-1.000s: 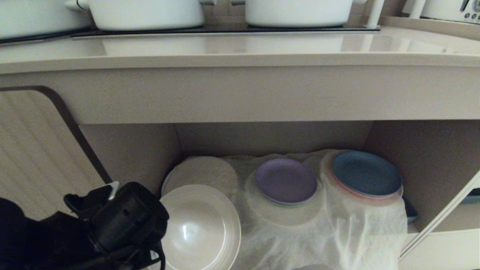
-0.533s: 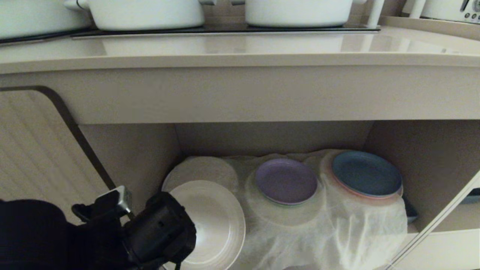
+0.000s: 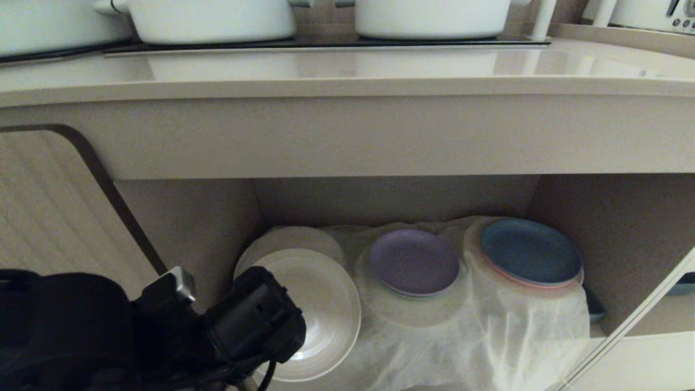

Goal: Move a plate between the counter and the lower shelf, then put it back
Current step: Put the plate in the cupboard

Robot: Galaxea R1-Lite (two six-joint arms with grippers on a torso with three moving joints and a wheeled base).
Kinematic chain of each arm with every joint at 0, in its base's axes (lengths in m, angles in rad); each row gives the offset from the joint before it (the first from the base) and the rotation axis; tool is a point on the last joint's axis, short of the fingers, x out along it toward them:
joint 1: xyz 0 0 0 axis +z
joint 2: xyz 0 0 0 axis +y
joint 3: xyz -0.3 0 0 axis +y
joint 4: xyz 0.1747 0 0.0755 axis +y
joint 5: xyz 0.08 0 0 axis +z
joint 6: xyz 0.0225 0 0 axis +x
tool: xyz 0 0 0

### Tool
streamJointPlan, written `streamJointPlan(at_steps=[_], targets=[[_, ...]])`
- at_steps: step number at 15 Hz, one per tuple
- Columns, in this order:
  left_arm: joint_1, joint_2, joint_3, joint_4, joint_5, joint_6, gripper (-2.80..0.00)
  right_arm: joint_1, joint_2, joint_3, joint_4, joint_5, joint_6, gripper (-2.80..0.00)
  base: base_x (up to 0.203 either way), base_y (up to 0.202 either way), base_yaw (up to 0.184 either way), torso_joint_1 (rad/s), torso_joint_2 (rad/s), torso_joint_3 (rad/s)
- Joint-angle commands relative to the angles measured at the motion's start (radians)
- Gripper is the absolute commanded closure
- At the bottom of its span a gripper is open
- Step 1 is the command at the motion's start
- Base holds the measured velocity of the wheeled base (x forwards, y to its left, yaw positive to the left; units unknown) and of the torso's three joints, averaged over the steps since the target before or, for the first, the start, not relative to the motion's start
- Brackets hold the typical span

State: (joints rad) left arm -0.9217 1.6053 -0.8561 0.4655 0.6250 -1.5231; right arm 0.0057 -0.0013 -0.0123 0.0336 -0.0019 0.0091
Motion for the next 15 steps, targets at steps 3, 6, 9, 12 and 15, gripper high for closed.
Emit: streamJointPlan(at_steps=[3,6,9,12,15], targets=[[0.003,0.016,-0.042,0.003,-0.046,-0.073,0.0,0.0,0.001,0.0,0.0,0.0,0.0,0.0,0.0,0.0,0.0,0.0,0.0,0.0],[0.009,0.028,-0.056,0.0,-0.091,-0.161,0.0,0.002,0.001,0.0,0.0,0.0,0.001,0.0,0.0,0.0,0.0,0.0,0.0,0.0],[0.057,0.067,-0.075,-0.004,-0.159,-0.229,0.0,0.002,0.001,0.0,0.0,0.0,0.0,0.0,0.0,0.0,0.0,0.0,0.0,0.0],[0.115,0.111,-0.117,-0.004,-0.172,-0.265,0.0,0.0,0.001,0.0,0.0,0.0,0.0,0.0,0.0,0.0,0.0,0.0,0.0,0.0],[0.158,0.18,-0.159,-0.006,-0.172,-0.282,0.0,0.0,0.001,0.0,0.0,0.0,0.002,0.0,0.0,0.0,0.0,0.0,0.0,0.0]])
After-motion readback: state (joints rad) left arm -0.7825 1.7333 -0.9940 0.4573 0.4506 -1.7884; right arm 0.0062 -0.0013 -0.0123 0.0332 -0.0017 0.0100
